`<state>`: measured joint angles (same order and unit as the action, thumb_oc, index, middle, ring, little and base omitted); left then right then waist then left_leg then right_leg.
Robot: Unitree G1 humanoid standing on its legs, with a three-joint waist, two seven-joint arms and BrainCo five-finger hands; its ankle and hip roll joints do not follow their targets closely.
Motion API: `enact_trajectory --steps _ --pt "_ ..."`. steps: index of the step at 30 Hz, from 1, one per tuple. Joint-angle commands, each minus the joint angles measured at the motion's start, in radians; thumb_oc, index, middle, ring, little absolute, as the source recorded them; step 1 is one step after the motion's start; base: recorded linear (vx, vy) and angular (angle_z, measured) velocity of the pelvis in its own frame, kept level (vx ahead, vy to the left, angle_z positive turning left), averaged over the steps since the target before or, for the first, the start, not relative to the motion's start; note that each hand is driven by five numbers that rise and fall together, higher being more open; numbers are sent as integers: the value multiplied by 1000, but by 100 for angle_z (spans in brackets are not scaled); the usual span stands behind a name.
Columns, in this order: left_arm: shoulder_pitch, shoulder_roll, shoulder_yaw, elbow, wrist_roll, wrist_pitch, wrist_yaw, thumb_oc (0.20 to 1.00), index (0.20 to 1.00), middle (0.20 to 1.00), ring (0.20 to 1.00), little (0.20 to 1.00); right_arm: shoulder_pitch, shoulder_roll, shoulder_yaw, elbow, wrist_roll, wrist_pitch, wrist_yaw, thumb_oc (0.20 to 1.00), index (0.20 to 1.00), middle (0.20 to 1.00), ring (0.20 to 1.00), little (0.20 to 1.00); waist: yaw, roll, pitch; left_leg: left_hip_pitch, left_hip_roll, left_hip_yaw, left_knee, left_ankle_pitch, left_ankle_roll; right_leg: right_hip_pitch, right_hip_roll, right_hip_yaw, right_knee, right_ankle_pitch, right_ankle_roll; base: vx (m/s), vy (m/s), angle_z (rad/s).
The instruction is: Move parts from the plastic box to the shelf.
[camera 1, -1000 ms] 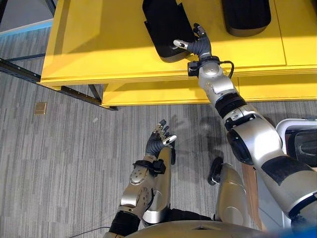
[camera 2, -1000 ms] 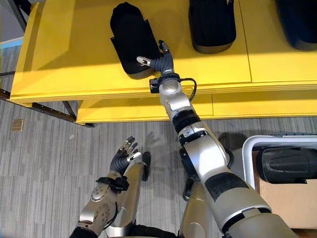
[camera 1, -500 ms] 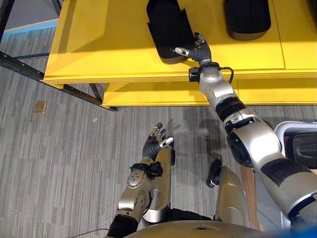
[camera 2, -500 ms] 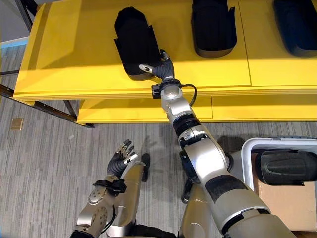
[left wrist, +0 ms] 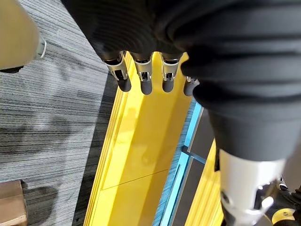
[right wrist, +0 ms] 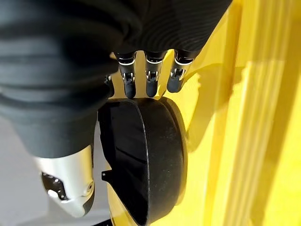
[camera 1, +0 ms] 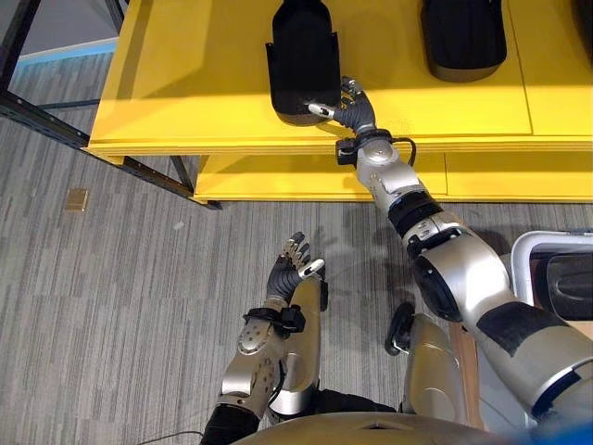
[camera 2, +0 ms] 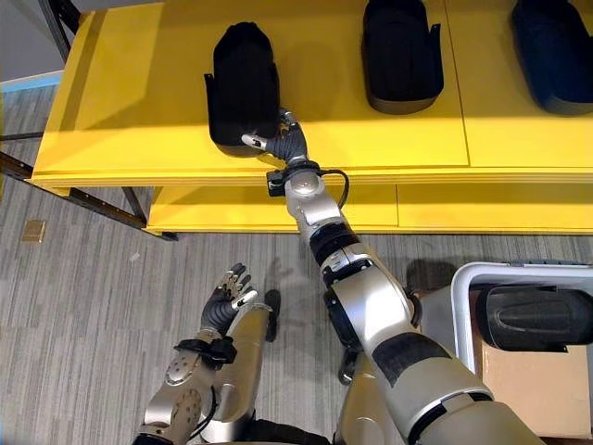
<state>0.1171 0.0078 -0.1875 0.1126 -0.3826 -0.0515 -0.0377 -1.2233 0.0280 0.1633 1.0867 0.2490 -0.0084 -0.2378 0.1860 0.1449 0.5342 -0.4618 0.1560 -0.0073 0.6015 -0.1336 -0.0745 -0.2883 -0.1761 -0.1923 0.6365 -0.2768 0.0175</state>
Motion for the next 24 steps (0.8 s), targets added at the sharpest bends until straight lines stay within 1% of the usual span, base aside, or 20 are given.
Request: enact_trajectory --steps 1,7,8,9,10,11,13,14,16,17,18,20,21,24 --pt "36 -13 -35 -45 -25 -37 -14 1000 1000 1000 1000 1000 1 34 -38 -27 -16 -30 23 1000 1000 1000 1000 1000 31 32 -14 48 99 -12 18 193 -112 -15 -98 104 25 366 37 0 0 0" --pt "38 -14 -31 -45 -29 -35 -11 1000 1000 1000 1000 1000 -17 26 -38 -23 -18 -35 15 1000 1000 1000 1000 1000 30 29 -14 48 100 -12 21 193 -113 -14 -95 107 24 368 37 4 4 1" --pt "49 -11 -35 -45 -30 -36 -11 1000 1000 1000 1000 1000 -13 22 -34 -29 -19 -39 9 1000 1000 1000 1000 1000 29 29 -14 63 102 -9 24 181 -115 -1 -96 108 26 359 39 0 0 0" --pt "37 -10 -30 -46 -27 -35 -8 1000 1000 1000 1000 1000 -27 14 -32 -38 -21 -41 4 1000 1000 1000 1000 1000 25 27 -14 49 101 -10 20 191 -115 -13 -94 108 22 368 37 0 0 0" --pt "46 -10 -33 -47 -27 -37 -7 1000 1000 1000 1000 1000 -17 15 -47 -63 -16 -48 -5 1000 1000 1000 1000 1000 21 26 -14 63 103 -7 22 179 -117 -2 -94 110 25 357 39 0 0 0" --pt "36 -11 -29 -48 -28 -37 -5 1000 1000 1000 1000 1000 -21 14 -50 -87 -13 -51 -8 1000 1000 1000 1000 1000 17 22 -14 49 103 -8 17 190 -117 -16 -93 110 21 367 38 0 0 0" --pt "52 -7 -29 -51 -26 -40 0 1000 1000 1000 1000 1000 -5 6 -46 -188 -37 -59 -35 1000 1000 1000 1000 1000 5 12 -14 58 106 -5 19 177 -121 -8 -93 113 22 355 41 0 0 0" --pt "44 -8 -26 -51 -26 -40 1 1000 1000 1000 1000 1000 -9 6 -45 -192 -39 -56 -37 1000 1000 1000 1000 1000 4 11 -14 47 104 -6 16 186 -119 -19 -93 112 19 363 40 0 0 0" --pt "53 -5 -14 -55 -17 -51 6 1000 1000 1000 1000 1000 55 11 -57 -412 -88 -56 -82 1000 1000 1000 1000 1000 -25 -13 -14 51 109 -2 7 175 -126 -22 -92 116 16 353 46 7 -17 -1" --pt "55 -7 -13 -59 -15 -56 8 1000 1000 1000 1000 1000 80 8 -66 -463 -105 -53 -91 1000 1000 1000 1000 1000 -32 -18 -14 54 110 -1 5 172 -127 -21 -90 117 15 350 48 0 -38 -2" --pt "48 -5 -10 -63 -12 -61 8 1000 1000 1000 1000 1000 87 2 -79 -526 -126 -42 -106 1000 1000 1000 1000 1000 -41 -24 -14 44 107 0 -1 183 -126 -33 -92 117 11 357 48 -15 -30 -3" --pt "49 -4 -12 -61 -6 -71 10 1000 1000 1000 1000 1000 114 1 -93 -591 -158 -17 -128 1000 1000 1000 1000 1000 -51 -34 -14 49 104 0 -7 184 -128 -30 -94 118 7 356 50 -2 -49 -4" --pt "47 8 -24 -69 -3 -84 15 1000 1000 1000 1000 1000 119 -5 -92 -661 -191 13 -151 1000 1000 1000 1000 1000 -61 -41 -14 60 100 2 -13 189 -129 -24 -96 120 7 354 52 10 -48 -6" --pt "56 12 -32 -72 -2 -91 20 1000 1000 1000 1000 1000 138 11 -100 -721 -203 23 -162 1000 1000 1000 1000 1000 -66 -44 -14 86 100 9 -17 185 -131 -6 -100 123 12 344 55 35 -33 -9"
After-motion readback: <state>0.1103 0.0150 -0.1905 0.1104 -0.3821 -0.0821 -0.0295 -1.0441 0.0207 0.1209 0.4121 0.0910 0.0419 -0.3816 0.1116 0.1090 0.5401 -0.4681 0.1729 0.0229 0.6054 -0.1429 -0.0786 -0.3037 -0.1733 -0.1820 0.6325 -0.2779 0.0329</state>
